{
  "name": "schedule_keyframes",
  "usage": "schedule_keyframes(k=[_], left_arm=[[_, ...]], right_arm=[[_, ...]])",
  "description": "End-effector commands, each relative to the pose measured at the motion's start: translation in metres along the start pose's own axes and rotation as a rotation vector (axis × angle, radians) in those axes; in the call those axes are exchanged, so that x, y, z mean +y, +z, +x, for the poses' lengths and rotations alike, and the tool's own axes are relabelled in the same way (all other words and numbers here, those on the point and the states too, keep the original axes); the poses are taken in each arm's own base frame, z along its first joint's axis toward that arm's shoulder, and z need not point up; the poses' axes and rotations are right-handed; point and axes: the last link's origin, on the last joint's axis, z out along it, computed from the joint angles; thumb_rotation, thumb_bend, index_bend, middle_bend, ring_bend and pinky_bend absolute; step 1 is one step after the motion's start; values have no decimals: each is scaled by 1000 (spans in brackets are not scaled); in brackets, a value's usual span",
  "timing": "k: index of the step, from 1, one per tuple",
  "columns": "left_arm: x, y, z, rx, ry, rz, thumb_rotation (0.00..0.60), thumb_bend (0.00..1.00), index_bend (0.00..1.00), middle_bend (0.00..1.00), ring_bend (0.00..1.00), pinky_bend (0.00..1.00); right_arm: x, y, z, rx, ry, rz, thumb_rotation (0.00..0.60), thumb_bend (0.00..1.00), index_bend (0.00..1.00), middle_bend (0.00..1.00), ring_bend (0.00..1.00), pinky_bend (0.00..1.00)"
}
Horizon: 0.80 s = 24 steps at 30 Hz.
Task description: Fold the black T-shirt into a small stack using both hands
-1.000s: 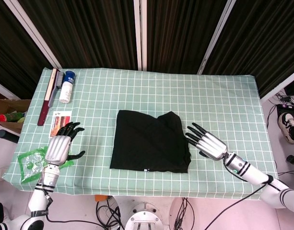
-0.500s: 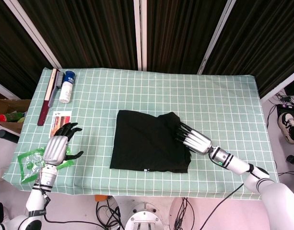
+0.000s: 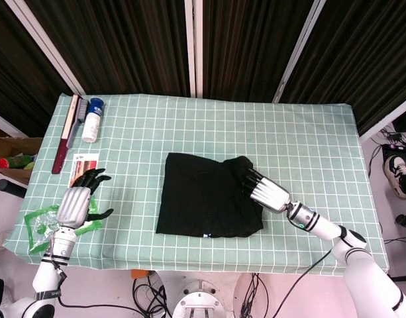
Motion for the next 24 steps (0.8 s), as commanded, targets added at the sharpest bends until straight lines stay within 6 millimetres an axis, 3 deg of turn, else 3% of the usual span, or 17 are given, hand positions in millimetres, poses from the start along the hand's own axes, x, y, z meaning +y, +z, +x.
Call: schedule_keyframes(k=[1,7,11,16,24], left_arm=[[1,0,1,0,1,-4,600,120,242,116,77,174],[6,-1,2,-3,4,-21,600,121,241,116,77,174],[9,-1,3,-5,2,-32,600,121,241,116,77,174],[10,-1,4,-6,-4,-37,600,121,241,116,77,174],[5,-3,2,-27,-7,-29,600,121,241,115,77,174]], right_arm=[[13,-19,5,7,-26,-27,600,597,623,382,200,96],[49,-65,28,-1,-140,-51,600,596,629,387,200,96],[65,-73,51,48,-196,-41,600,595,634,392,200,96],[66,-45,71,119,-245,45,600,556,636,396,200,96],[39,28,74,104,-294,257,600,537,637,397,200,96]])
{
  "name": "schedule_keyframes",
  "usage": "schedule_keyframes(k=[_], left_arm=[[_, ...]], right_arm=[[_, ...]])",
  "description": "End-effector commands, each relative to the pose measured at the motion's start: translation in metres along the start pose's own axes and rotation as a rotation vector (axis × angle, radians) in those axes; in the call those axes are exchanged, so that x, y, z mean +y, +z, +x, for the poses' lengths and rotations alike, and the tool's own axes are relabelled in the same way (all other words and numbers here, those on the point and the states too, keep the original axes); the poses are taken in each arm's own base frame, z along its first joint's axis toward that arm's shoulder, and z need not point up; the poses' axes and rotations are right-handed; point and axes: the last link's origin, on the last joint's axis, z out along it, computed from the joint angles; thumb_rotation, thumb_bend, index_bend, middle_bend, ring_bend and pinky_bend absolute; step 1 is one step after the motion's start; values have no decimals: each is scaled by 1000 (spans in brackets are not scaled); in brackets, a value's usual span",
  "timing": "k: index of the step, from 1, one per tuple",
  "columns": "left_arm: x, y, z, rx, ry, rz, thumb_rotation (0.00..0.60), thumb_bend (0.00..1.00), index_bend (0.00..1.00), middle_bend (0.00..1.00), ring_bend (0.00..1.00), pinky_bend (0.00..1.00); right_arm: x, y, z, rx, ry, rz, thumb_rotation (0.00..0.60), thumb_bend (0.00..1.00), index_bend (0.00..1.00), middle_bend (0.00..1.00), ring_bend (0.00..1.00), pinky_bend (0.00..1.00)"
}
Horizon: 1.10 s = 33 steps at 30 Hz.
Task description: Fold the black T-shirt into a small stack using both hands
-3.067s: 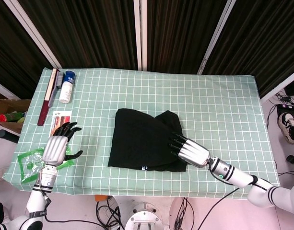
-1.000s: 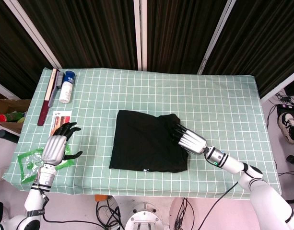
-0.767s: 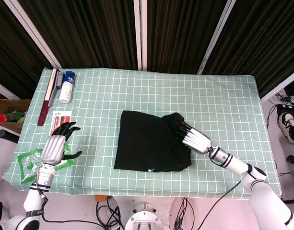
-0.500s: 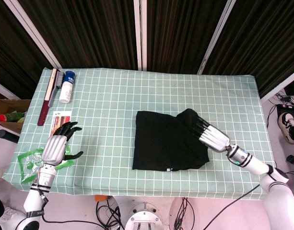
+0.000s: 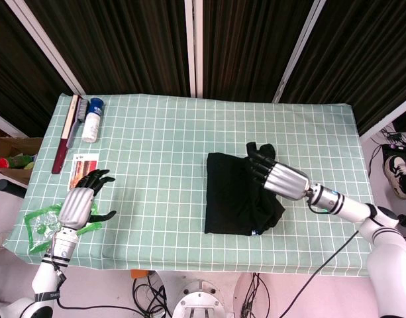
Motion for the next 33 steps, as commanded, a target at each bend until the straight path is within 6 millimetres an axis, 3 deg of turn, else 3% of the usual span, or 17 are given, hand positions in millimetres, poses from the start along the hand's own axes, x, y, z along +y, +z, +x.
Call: schedule_keyframes(k=[1,9,19,22,26,28,33], left_arm=[[-3,-1,0,-4,0,6,600,121,241,115,77,174],[-10,-5,-1,-10,-13,27,600,121,241,115,77,174],[-16,-8,-5,-20,-29,38,600,121,241,116,77,174],[-17,-8,-5,-18,-32,39,600,121,241,116,77,174],[-18,-8,-5,-16,-35,38,600,120,241,116,77,174],[-17,-8,-4,-16,-33,35,600,119,241,116,77,174],[-17,-9,-1,-7,-28,29,600,114,241,115,77,174]], right_arm=[[-12,37,-2,-9,-23,118,600,535,637,397,200,96],[-32,97,0,-25,-75,307,600,528,638,397,200,96],[-66,121,-13,-67,-71,411,600,498,617,396,200,91],[-69,124,-19,-88,-69,381,600,356,482,348,156,40],[-74,129,-23,-94,-33,294,600,28,75,130,1,0],[-76,131,-20,-74,-17,258,600,0,3,71,0,0],[-63,130,-2,15,29,130,600,0,0,47,0,0]])
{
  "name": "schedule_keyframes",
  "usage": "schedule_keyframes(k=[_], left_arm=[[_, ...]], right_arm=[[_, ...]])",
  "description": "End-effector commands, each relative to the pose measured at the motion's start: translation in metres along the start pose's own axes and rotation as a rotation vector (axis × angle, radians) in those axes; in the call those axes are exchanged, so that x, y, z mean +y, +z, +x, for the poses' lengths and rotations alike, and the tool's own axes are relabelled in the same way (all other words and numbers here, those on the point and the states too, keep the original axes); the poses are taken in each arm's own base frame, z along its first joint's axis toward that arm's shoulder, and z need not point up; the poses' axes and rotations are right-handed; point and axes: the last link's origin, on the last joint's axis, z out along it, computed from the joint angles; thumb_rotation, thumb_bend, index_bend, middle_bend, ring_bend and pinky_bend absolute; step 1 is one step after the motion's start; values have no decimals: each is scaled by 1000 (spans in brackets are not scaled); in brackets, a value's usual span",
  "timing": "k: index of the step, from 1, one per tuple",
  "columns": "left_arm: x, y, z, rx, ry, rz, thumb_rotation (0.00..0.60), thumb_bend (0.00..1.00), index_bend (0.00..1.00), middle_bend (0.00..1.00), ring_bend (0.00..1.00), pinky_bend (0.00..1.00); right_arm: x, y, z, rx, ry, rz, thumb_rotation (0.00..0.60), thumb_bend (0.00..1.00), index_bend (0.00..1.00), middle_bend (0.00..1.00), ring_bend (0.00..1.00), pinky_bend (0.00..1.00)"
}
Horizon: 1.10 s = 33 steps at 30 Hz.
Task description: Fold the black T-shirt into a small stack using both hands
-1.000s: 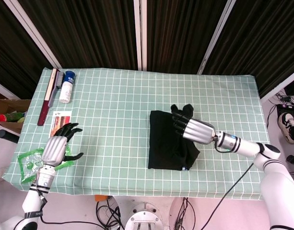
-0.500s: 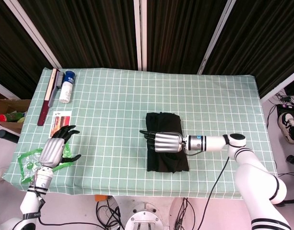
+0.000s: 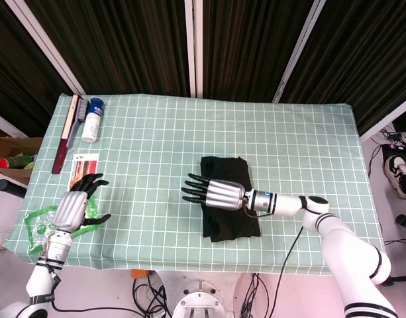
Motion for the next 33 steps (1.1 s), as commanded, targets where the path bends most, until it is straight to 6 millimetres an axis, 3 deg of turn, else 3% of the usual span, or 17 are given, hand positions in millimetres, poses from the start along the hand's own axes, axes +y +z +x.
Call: schedule_keyframes(k=[1,3,7,12,16,26,30,33], left_arm=[[0,-1,2,10,2,-1,600,114,241,116,77,174],[1,-2,4,15,2,-2,600,114,241,115,77,174],[1,-5,5,17,6,-4,600,114,241,116,77,174],[4,-5,3,15,6,-11,600,114,241,116,77,175],[8,-4,1,11,4,-20,600,114,241,116,77,174],[5,-5,0,6,4,-2,600,114,241,115,77,174],[4,-6,0,4,6,-1,600,115,241,116,77,174],[3,-6,1,6,6,0,600,114,241,116,77,174]], right_arm=[[14,-11,15,69,35,-134,600,2,0,53,0,0],[20,-24,23,98,84,-202,600,47,0,74,0,2],[21,-60,27,55,258,-318,600,322,81,186,116,197],[15,-88,20,-65,372,-401,600,534,166,225,146,225],[11,-78,10,-111,470,-431,600,607,178,237,147,231],[-4,-33,-19,-209,572,-392,600,627,179,233,152,255],[-13,-28,-27,-245,566,-361,600,627,178,232,151,255],[-10,-32,-21,-201,565,-373,600,628,179,232,152,255]])
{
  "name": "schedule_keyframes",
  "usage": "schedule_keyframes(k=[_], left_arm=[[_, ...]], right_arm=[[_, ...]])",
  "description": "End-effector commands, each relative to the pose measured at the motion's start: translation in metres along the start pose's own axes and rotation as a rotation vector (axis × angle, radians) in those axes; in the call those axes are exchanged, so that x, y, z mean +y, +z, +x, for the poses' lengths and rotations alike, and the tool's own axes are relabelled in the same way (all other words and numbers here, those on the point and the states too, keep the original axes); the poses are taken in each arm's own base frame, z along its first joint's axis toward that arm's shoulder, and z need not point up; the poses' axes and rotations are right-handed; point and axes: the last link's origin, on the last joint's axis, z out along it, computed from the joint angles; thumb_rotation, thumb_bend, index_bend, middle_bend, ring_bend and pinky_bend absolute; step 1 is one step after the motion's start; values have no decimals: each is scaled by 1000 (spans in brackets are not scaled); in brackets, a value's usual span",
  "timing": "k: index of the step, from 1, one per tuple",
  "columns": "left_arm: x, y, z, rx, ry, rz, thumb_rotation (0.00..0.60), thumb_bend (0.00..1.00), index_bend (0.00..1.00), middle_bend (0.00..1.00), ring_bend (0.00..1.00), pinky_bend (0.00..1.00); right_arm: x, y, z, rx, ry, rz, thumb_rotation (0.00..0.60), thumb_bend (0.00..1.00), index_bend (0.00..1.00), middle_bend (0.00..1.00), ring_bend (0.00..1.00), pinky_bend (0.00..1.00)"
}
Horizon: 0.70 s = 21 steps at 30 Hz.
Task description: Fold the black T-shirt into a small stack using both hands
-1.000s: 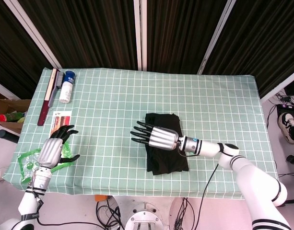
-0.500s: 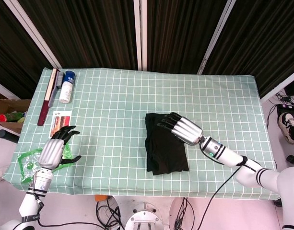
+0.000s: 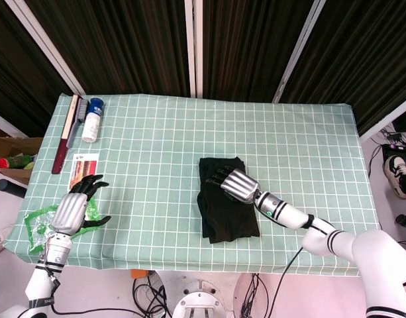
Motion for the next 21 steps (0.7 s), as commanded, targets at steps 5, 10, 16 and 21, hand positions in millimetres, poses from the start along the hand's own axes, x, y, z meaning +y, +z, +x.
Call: schedule_keyframes(k=[5,10,16,21], left_arm=[[-2,-1,3,12,-3,3,600,115,234,116,77,174],[-1,-1,6,26,-6,3,600,115,231,116,77,174],[1,-1,5,20,-8,-4,600,115,231,116,77,174],[1,-1,4,20,-8,0,600,115,231,116,77,174]], right_arm=[[2,-28,33,168,40,28,600,625,179,233,152,255],[-20,-64,41,182,94,110,600,628,186,246,162,258],[-45,-86,22,75,133,166,600,628,194,250,167,265],[-62,-77,1,-8,129,218,600,628,194,249,167,269]])
